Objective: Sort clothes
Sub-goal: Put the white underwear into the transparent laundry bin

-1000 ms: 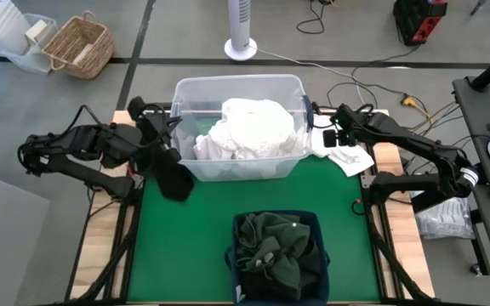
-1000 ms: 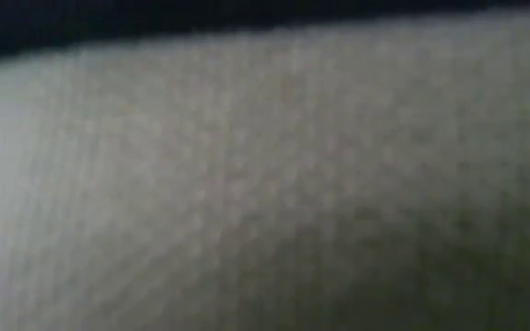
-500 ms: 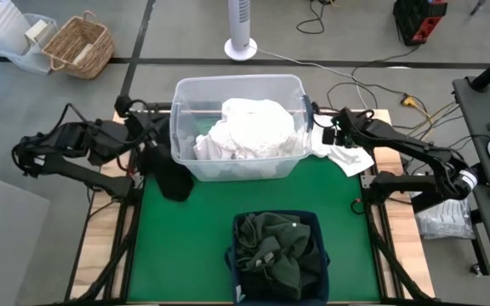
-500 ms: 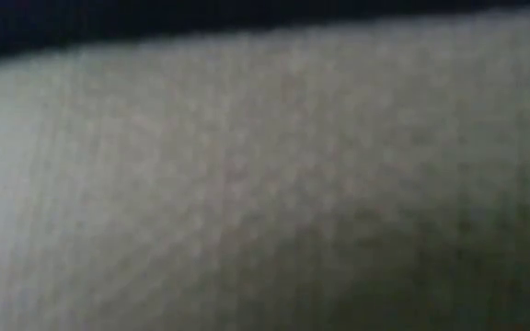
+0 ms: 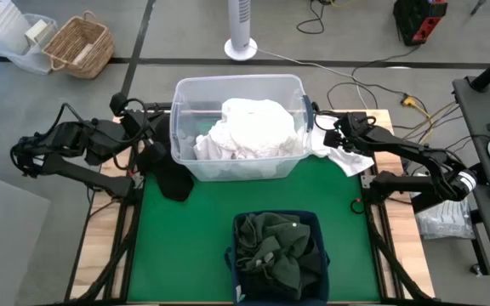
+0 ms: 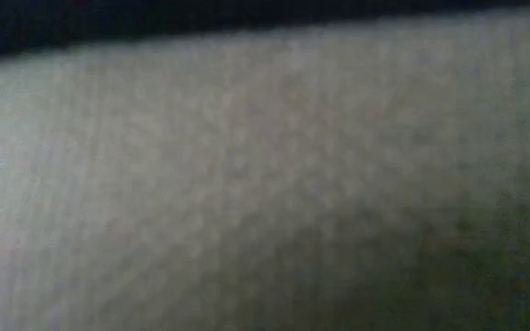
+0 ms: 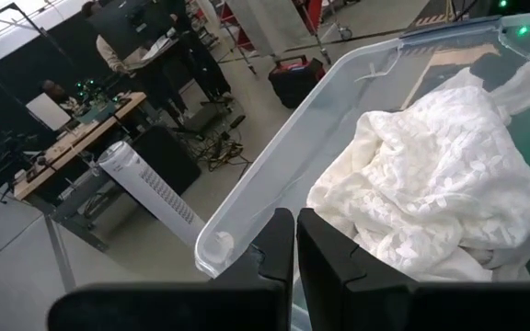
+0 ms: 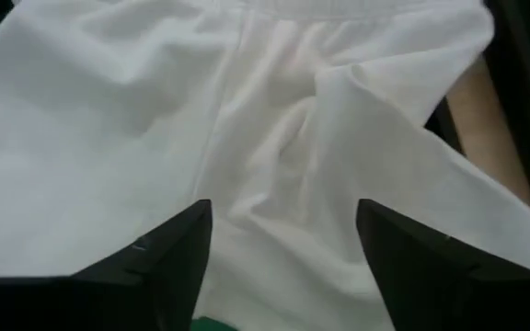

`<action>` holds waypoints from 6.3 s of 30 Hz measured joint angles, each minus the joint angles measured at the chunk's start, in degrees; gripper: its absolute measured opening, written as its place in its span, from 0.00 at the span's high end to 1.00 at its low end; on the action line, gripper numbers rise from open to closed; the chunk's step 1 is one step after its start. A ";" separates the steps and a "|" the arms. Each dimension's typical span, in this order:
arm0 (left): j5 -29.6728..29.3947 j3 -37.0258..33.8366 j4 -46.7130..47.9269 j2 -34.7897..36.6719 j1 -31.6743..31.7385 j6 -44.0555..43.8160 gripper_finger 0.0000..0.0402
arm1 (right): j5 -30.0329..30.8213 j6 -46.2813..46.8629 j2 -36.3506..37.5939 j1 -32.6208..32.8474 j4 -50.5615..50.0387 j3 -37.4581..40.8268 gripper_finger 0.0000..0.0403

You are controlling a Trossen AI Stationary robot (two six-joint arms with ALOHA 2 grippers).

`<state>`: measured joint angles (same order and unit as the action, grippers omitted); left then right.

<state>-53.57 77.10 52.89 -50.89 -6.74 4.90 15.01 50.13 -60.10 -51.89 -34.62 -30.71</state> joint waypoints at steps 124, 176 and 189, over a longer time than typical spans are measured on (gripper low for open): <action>-1.43 0.00 -0.99 -0.82 0.09 -0.93 1.00 | 4.04 -6.11 25.68 -0.01 1.94 -11.05 0.97; -1.41 0.00 -4.18 -1.68 0.11 -0.47 1.00 | 4.50 -23.56 17.54 14.91 11.37 -43.64 0.97; -1.41 0.00 -4.14 -1.68 0.11 -0.32 1.00 | 4.49 -28.24 10.66 23.07 12.96 -52.16 0.97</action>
<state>-54.98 77.10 48.75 -52.58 -6.63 4.58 19.49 21.89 -49.43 -28.82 -21.66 -82.87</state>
